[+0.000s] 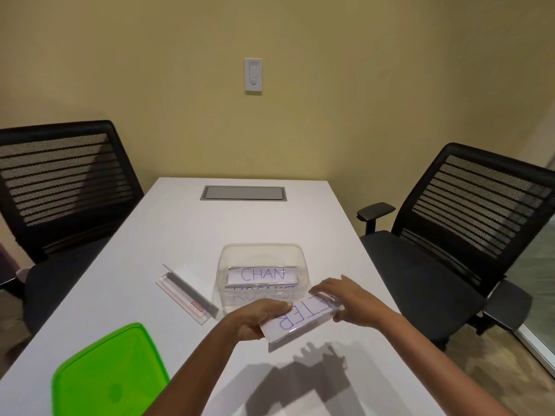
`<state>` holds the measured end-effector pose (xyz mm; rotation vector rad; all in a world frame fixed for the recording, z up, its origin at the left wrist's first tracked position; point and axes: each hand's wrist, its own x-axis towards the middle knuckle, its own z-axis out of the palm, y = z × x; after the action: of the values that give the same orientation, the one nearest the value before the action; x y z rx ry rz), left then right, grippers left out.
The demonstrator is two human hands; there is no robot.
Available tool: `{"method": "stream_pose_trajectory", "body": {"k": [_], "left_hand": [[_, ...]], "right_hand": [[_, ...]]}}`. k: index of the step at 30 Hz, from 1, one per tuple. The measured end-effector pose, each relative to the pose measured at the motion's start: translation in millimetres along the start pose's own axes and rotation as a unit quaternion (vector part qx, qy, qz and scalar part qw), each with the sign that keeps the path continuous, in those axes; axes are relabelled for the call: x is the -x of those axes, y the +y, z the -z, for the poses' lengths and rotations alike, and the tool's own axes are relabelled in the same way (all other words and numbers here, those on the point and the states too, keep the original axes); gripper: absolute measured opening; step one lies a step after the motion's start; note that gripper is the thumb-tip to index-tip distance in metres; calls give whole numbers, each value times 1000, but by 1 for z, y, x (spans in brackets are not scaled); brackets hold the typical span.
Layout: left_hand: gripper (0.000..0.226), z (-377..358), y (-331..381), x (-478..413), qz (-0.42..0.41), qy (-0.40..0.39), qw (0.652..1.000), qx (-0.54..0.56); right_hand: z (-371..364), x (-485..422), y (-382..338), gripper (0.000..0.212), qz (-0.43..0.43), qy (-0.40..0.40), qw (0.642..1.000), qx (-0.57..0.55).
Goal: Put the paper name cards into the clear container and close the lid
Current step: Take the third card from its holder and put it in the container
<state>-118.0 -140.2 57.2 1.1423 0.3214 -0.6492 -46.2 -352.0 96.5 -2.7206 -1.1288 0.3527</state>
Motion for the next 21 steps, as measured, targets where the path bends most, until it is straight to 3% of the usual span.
{"method": "stream_pose_trajectory", "body": {"k": [4, 8, 10, 13, 14, 19, 21], "left_hand": [[17, 0, -2, 5, -52, 6, 999, 3], [18, -4, -5, 3, -87, 27, 996, 21], [18, -7, -6, 1, -103, 41, 993, 50], [22, -10, -7, -3, -120, 61, 988, 77], [24, -11, -7, -4, -125, 61, 987, 82], [21, -13, -8, -10, -134, 62, 983, 108], [20, -11, -7, -11, -134, 65, 984, 100]], "right_hand": [[-7, -6, -11, 53, -26, 117, 993, -11], [-17, -8, -27, 57, -117, 215, 948, -206], [-19, -10, -38, 65, -186, 193, 905, -329], [-23, -13, -50, 77, -249, 92, 811, -521], [-24, -13, -52, 78, -252, 57, 802, -538], [-26, -14, -55, 63, -190, -47, 861, -470], [-25, -17, -53, 48, -167, -54, 862, -476]]}}
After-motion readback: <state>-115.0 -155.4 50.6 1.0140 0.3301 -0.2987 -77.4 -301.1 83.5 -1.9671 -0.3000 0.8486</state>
